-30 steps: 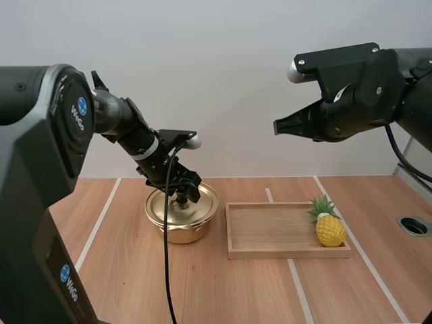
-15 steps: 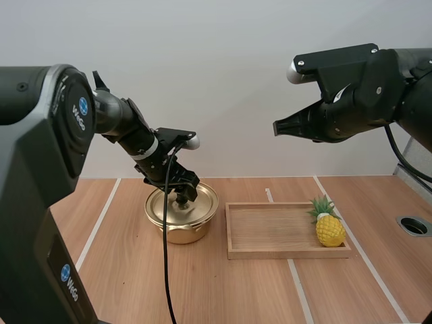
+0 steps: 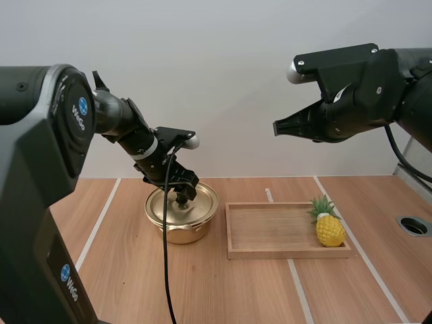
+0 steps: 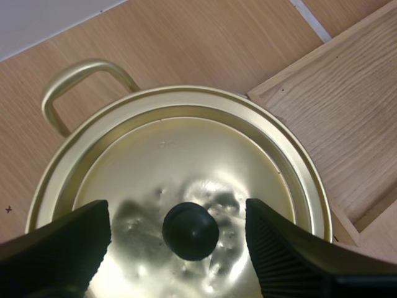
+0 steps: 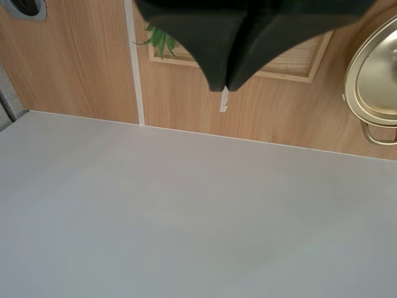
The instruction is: Open the pot, put the pineapple inside, and close it
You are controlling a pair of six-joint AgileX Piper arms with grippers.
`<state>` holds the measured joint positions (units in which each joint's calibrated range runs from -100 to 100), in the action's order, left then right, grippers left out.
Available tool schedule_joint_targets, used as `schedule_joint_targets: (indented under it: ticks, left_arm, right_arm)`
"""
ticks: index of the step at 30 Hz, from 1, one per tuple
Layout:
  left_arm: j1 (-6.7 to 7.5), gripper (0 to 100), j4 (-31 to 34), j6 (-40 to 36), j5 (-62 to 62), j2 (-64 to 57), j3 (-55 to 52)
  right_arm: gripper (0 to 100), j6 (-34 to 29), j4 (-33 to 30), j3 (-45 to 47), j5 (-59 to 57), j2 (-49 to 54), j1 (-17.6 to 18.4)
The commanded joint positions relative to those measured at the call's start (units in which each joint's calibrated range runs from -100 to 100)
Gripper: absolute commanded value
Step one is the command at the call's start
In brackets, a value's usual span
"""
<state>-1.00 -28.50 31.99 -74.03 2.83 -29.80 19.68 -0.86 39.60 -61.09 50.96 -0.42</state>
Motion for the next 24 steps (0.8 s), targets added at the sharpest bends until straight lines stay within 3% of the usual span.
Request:
schedule_joint_targets:
  ticks: [1, 5, 6, 11, 24]
  left_arm:
    - [0.17, 100, 0.08, 0.21, -0.74, 0.02, -0.12]
    - [0.17, 100, 0.08, -0.88, -2.1, 0.02, -0.12]
    - [0.17, 95, 0.08, -1.51, -2.47, 0.02, -0.12]
    - [0.17, 0, 0.08, -2.38, -2.83, 0.02, -0.12]
    - [0.17, 0, -1.47, -2.38, -0.98, -1.27, 0.89]
  right_arm:
    - [0, 0.49, -0.18, -0.16, -0.31, 0.35, -0.21]
    - [0, 0.49, -0.18, -0.16, -0.31, 0.35, -0.21]
    - [0, 0.49, -0.18, -0.16, -0.31, 0.35, -0.21]
    - [0, 0.49, -0.18, -0.16, -0.31, 0.35, -0.21]
    - [0, 0.49, -0.18, -0.16, -0.31, 0.35, -0.21]
